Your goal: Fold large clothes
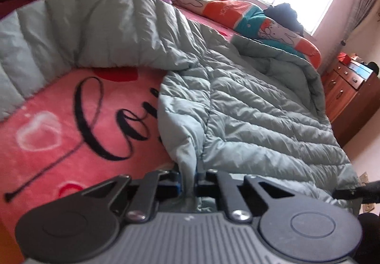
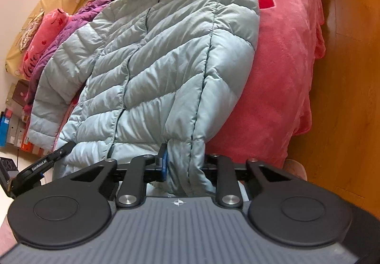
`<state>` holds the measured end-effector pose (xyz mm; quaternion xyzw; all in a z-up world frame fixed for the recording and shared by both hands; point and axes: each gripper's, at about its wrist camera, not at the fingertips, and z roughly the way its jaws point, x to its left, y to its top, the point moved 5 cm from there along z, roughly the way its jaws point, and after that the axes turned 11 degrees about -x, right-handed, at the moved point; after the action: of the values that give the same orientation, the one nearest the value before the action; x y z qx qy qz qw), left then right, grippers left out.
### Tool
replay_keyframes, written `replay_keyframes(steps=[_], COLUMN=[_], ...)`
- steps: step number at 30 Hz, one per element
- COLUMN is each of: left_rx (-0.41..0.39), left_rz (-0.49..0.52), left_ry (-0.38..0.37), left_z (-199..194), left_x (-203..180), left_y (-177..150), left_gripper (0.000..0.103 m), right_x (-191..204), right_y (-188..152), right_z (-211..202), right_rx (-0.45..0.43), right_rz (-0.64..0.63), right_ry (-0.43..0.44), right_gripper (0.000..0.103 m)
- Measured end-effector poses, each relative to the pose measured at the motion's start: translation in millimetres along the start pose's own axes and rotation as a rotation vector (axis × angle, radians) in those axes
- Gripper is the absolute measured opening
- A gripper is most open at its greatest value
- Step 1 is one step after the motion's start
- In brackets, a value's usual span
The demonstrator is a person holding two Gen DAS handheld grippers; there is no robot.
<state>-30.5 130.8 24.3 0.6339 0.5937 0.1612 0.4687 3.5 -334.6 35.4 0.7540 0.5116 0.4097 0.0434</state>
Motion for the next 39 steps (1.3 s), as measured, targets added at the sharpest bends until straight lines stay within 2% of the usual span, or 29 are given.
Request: replay_keyframes(steps=[11,15,19,23,24,26,28,29,33,36,39], left_rx=[-0.072,-0.055,-0.013,-0.054,-0.061,-0.075,-0.079,-0.083,-0.139,-0.164,-0.163], left_rz=[-0.050,-0.052,-0.017,0.022,0.039,0.096,0.160,0.184,0.309,0.346,0.361], left_ry=[0.115,0.163,0.214,0.224,0.224,0.222,0.208,0.202,0.182,0.133,0.059], left_z=[-53.5,-56.8,-44.0,-46.2,-47.7,-50.8,-49.0,-48.2,-49.8,-37.4,-12.7], left_x=[14.4,11.9,8.0,-1.4,-3.9,-13.6,-29.0,-36.8,-68.8,-91.2,-111.3], left_y=[18.7,16.3,14.2,23.9,24.6,26.2,29.1,31.1,45.0,54.9,56.7], left_gripper=[0.006,0.006,0.006,0.006,0.006,0.008,0.012,0.019,0.045,0.058,0.062], right_x=[25.8,28.2,24.9,18.6,16.1,7.8,0.4,-2.9,-13.3,-16.4,-11.4], right_y=[-24.2,-27.5,-22.8,-16.1,-14.0,-5.5,0.9,6.0,28.5,48.2,70.7], right_z=[2.0,6.7,18.6,23.0,21.0,15.4,5.5,0.2,-23.8,-39.3,-51.9], right_rx=[0.126,0.159,0.191,0.196,0.190,0.166,0.139,0.118,0.019,-0.072,-0.180], right_rz=[-0.078,-0.111,-0.111,-0.094,-0.093,-0.088,-0.067,-0.051,-0.060,-0.105,-0.179], right_ry=[0.079,0.081,0.048,0.019,0.015,-0.006,-0.006,-0.001,-0.040,-0.085,-0.126], right_gripper=[0.023,0.023,0.024,0.044,0.057,0.076,0.079,0.080,0.096,0.096,0.095])
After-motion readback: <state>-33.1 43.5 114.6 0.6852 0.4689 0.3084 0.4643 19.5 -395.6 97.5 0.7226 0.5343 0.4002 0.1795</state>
